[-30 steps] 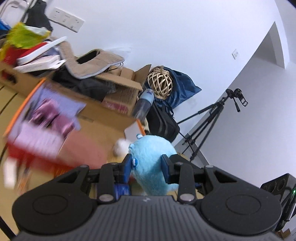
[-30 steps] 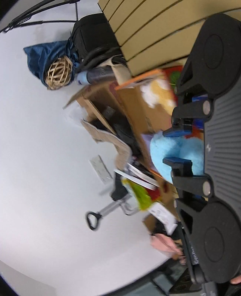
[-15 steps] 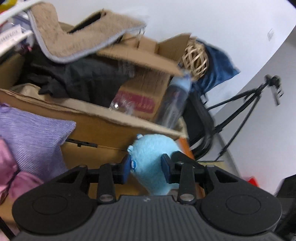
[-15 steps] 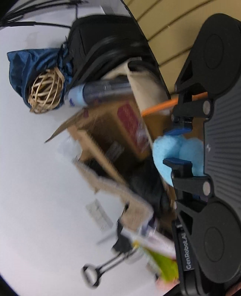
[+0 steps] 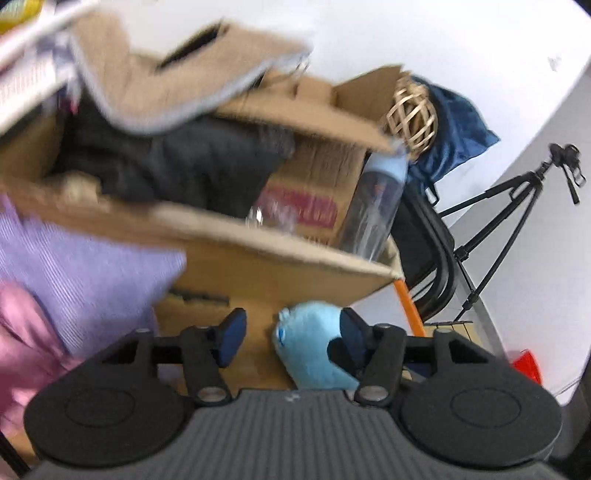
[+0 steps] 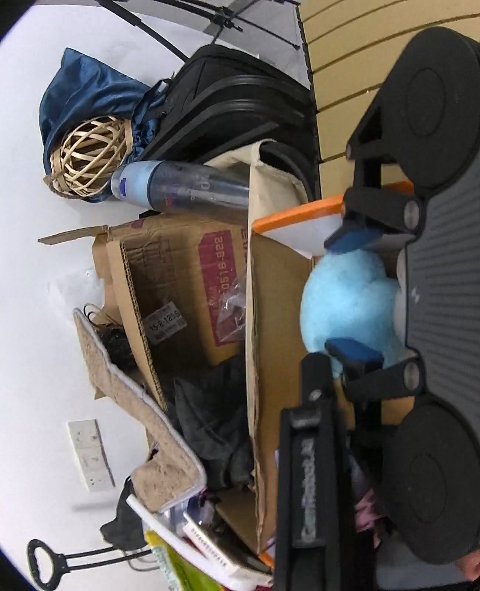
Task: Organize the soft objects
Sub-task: 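Carry the light-blue plush with both grippers into the box and open them, then withdraw both open grippers from the box back over the table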
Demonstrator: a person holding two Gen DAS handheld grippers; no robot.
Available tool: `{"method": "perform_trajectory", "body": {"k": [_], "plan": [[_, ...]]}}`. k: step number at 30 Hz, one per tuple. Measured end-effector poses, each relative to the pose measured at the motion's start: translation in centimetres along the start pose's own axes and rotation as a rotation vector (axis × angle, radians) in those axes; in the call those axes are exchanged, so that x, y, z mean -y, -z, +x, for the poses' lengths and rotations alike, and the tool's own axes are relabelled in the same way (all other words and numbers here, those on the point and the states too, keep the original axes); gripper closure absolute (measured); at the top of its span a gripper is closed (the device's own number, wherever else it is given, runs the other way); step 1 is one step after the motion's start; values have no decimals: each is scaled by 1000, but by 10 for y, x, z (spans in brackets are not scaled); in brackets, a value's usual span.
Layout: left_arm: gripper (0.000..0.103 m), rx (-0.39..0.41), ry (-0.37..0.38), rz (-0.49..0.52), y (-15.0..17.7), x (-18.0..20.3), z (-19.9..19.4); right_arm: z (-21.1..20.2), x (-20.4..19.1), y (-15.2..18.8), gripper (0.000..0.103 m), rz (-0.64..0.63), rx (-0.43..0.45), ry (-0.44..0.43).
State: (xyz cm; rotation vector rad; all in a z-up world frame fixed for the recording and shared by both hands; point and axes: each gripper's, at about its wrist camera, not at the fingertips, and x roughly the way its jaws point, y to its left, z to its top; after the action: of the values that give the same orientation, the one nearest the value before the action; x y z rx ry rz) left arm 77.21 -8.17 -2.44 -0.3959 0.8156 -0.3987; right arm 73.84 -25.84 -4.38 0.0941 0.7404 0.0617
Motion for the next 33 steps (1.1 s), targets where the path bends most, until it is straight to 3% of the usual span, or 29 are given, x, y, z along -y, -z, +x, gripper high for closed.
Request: {"method": "perform_trajectory", "body": {"k": [3,6,11,15,18,26,29,33], "plan": [[41,36,7,24,-8,2,-30,-14,5,-4,42,21,26,1],[32,102,-31,124,-9,8,-70,-35,10,-11,39,23,45,-8],[30,234,-222,360,15,22,-133,-87,8,-14,29,-76,85,-13],[29,338,-338,403,46,28,-193,-137,3,-5,26,-109,133,-33],[28,400,-377,420,76,37,-240,-181,-2,11,25,-126,171,-48],[22,484,-397,402,190,68,-375,-331,-10,98,18,-163,298,-98],[22,503,-404,421,235,79,-415,-383,-12,146,14,-150,336,-114],[22,497,-379,357,297,87,-455,-434,-16,213,14,-117,334,-140]]}}
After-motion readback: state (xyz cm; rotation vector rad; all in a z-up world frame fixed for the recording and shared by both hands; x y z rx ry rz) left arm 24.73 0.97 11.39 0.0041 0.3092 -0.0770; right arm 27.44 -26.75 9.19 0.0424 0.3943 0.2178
